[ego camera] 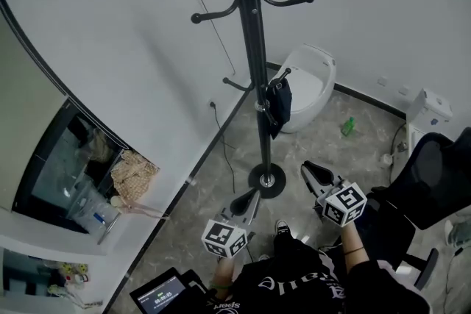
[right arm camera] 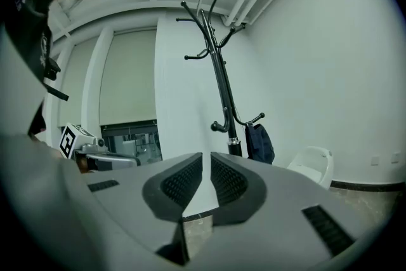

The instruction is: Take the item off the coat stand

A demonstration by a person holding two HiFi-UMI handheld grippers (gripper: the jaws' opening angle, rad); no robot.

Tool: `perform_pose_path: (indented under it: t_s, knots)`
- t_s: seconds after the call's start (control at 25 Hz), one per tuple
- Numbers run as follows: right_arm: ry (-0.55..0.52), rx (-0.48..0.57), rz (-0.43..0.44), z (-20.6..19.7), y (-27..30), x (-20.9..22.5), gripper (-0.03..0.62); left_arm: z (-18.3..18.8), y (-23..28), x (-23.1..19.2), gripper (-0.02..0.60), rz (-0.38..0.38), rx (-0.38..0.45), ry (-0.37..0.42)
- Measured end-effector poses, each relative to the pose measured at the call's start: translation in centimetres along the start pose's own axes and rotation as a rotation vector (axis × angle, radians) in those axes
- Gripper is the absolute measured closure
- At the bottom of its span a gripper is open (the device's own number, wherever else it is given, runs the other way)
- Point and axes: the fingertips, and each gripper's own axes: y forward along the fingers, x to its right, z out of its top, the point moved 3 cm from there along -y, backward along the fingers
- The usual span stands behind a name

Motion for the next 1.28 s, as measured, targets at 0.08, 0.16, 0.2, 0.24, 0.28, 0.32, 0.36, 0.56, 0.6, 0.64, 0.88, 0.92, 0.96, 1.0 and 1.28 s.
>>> perform_pose_path:
  t_s: [0.08,0.16,0.2,0.24,0.28,0.32,0.36,0.56,0.6,0.64,0.88,0.92,0.96,1.0,1.28]
  knots:
    - [-0.014,-0.009,0.003,0.4,1.3,2.7,0.569,0.4,2.1,-0.4,0.575,-0.017,0.002,0.002]
    - [-0.027,-0.025,0.004,0.8,2.8,5.4,0.569,0.7,4.1,-0.8,0.575,-0.030,-0.001,0.005]
    - [-0.033,-0.032,0.007,0.9,3.7,6.7,0.569,0.8,5.0,-1.1,0.575,-0.032,-0.004,0.008]
    - [-0.035,-0.038,0.010,1.1,4.6,8.0,0.569,0.9,5.8,-1.4,0.575,-0.033,-0.007,0.011]
    - [-0.037,-0.045,0.015,1.2,5.5,9.2,0.569,1.0,6.6,-1.7,0.575,-0.035,-0.012,0.014]
    - [-0.040,-0.053,0.020,1.2,6.4,10.4,0.568,1.0,7.2,-2.0,0.575,-0.037,-0.016,0.017]
    - [-0.046,-0.063,0.025,1.3,7.3,11.6,0.568,1.1,7.9,-2.2,0.575,-0.039,-0.021,0.020]
    - [-0.077,-0.123,0.045,1.3,12.5,17.2,0.562,1.4,10.6,-3.8,0.575,-0.039,-0.041,0.024]
    - [-0.073,-0.132,0.053,1.2,13.6,18.2,0.551,1.3,11.0,-4.1,0.575,-0.037,-0.046,0.024]
    - [-0.064,-0.143,0.062,1.0,14.7,19.2,0.525,1.3,11.4,-4.3,0.575,-0.034,-0.051,0.024]
    - [-0.052,-0.242,0.124,0.1,20.7,24.6,0.460,1.0,13.8,-5.6,0.575,-0.030,-0.070,-0.003]
    - [-0.056,-0.273,0.149,-0.2,21.6,25.1,0.429,0.9,14.1,-5.7,0.575,-0.030,-0.078,-0.003]
    - [-0.062,-0.307,0.179,-0.6,22.4,25.4,0.390,0.8,14.4,-5.8,0.575,-0.031,-0.087,-0.001]
    - [-0.075,-0.339,0.207,-1.0,23.2,25.6,0.362,0.6,14.5,-5.8,0.575,-0.033,-0.097,0.001]
    - [-0.144,-0.422,0.346,-2.0,27.3,26.4,0.345,-0.8,15.2,-6.6,0.575,-0.030,-0.142,-0.015]
